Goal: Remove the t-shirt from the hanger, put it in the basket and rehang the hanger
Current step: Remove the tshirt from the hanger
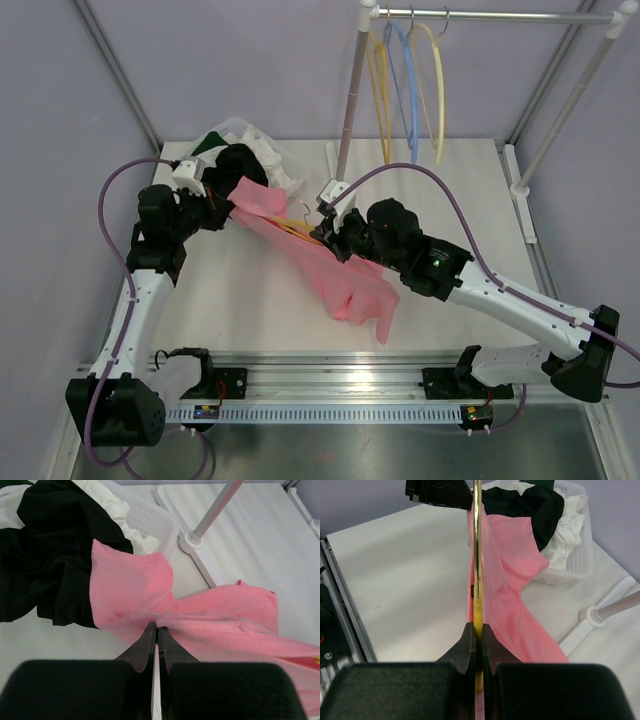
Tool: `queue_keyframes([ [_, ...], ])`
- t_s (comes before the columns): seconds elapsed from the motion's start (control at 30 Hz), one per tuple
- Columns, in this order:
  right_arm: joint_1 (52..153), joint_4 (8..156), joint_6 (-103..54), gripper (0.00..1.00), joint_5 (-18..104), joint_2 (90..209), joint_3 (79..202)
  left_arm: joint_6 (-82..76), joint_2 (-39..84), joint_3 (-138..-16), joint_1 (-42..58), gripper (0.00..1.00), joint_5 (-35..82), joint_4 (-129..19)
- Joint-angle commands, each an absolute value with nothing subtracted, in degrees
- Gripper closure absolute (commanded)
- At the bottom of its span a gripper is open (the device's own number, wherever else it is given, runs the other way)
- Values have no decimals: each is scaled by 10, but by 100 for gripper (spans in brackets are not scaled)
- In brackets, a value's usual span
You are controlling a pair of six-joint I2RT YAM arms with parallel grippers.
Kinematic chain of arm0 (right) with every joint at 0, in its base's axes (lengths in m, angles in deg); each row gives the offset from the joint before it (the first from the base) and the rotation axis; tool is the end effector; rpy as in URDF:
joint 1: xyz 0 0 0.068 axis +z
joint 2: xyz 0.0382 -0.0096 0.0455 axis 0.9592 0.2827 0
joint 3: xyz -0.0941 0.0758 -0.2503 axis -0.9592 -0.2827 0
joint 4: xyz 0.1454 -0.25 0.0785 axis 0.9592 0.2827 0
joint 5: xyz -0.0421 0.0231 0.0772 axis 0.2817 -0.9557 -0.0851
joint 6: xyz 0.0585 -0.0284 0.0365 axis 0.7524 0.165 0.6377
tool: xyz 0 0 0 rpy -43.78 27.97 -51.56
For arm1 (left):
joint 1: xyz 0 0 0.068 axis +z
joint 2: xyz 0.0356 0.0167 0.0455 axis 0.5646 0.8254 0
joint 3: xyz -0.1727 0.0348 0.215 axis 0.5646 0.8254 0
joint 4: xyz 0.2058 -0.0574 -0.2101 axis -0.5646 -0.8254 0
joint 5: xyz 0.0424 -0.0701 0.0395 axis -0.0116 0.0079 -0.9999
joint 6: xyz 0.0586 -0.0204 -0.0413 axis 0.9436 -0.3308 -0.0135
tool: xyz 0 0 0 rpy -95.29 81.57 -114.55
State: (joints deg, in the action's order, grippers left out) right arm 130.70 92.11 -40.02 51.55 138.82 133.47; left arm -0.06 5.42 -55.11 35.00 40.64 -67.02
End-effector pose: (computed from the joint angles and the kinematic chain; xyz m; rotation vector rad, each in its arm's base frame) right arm 0.1914 0.2935 0.3900 -0.9787 1.5393 0.5806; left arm 0.2942 -0.0238 0.3207 0.1546 1.8811 -0.5165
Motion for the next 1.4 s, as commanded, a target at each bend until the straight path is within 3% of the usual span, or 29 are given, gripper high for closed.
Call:
queue_keyframes([
  [0.0,1311,977,-414,100,510,1368,1360,10,41,-571,368,100,361,-640],
  [0.27,1312,947,-429,100,460,1316,1318,10,61,-588,374,100,361,-662],
  [0.43,1311,962,-419,100,557,1330,1329,14,43,-575,374,99,390,-646],
  [0.5,1311,954,-423,100,584,1341,1331,19,32,-567,374,91,422,-637],
  [0.57,1311,948,-426,100,590,1345,1333,24,19,-558,374,67,435,-631],
  [0.63,1311,934,-426,100,579,1345,1331,26,13,-555,374,59,440,-624],
  [0.77,1311,910,-423,100,556,1335,1319,33,4,-550,374,32,467,-620],
  [0.8,1311,903,-422,100,551,1330,1317,36,-2,-545,374,20,477,-617],
  [0.83,1311,902,-421,100,546,1329,1317,39,-8,-541,374,16,504,-607],
  [1.13,1311,929,-396,100,515,1351,1344,86,-134,-447,369,1,683,-494],
  [1.37,1311,951,-383,100,450,1374,1372,132,-237,-382,355,1,786,-442],
])
